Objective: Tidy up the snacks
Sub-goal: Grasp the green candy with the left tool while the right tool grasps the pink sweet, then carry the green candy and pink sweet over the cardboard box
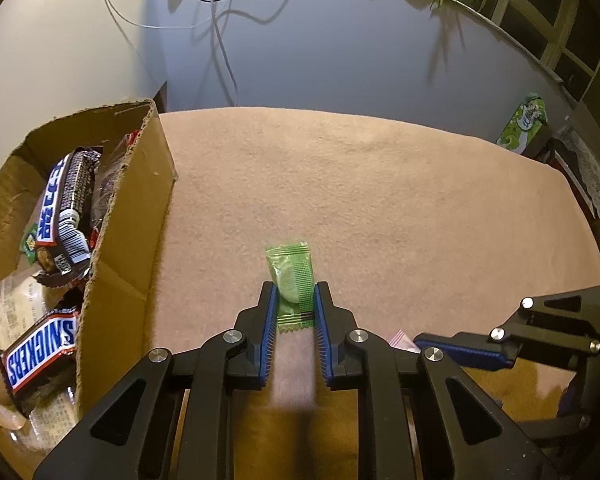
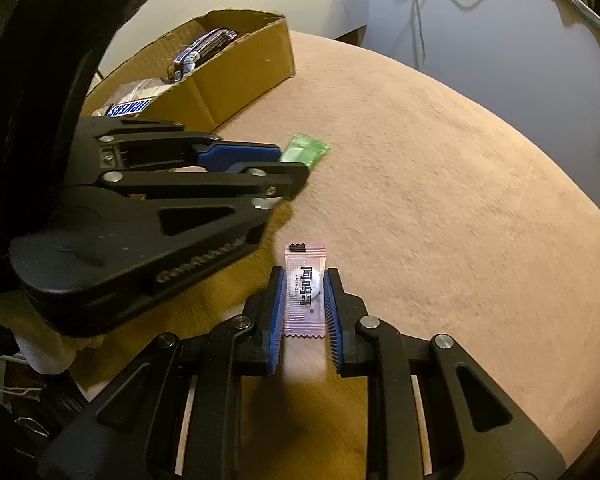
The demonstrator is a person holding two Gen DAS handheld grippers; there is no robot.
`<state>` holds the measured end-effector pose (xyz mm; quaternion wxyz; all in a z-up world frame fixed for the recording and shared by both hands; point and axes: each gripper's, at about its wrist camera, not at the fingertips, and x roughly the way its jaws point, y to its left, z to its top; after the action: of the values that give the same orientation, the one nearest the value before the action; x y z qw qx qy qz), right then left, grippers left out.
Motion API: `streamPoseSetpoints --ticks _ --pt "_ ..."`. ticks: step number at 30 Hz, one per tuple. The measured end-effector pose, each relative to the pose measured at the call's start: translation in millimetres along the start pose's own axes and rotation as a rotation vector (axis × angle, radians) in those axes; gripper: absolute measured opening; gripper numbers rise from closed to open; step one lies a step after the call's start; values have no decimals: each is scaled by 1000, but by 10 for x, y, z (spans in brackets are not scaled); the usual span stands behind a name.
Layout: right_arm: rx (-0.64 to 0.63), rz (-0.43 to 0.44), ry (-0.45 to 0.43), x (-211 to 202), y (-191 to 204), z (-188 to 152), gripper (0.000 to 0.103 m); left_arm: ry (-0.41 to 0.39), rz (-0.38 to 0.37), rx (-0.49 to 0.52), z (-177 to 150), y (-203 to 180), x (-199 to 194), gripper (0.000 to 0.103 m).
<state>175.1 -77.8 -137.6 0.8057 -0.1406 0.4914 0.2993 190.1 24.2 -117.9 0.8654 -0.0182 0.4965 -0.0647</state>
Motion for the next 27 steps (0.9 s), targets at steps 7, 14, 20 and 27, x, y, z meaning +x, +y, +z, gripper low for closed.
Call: streamPoseSetpoints --ticks 7,14,20,27 --pt "20 -11 -15 -70 -92 -5 20 -13 -8 -3 -38 -2 -75 17" --pt "36 -26 -32 -158 -157 -28 20 -38 -14 8 -44 -22 -162 17" --pt "59 -33 -63 -298 -160 -46 20 -79 -20 8 -57 56 -407 17" --pt "55 -22 -98 -501 -37 111 20 -136 -16 -21 -44 260 -749 17"
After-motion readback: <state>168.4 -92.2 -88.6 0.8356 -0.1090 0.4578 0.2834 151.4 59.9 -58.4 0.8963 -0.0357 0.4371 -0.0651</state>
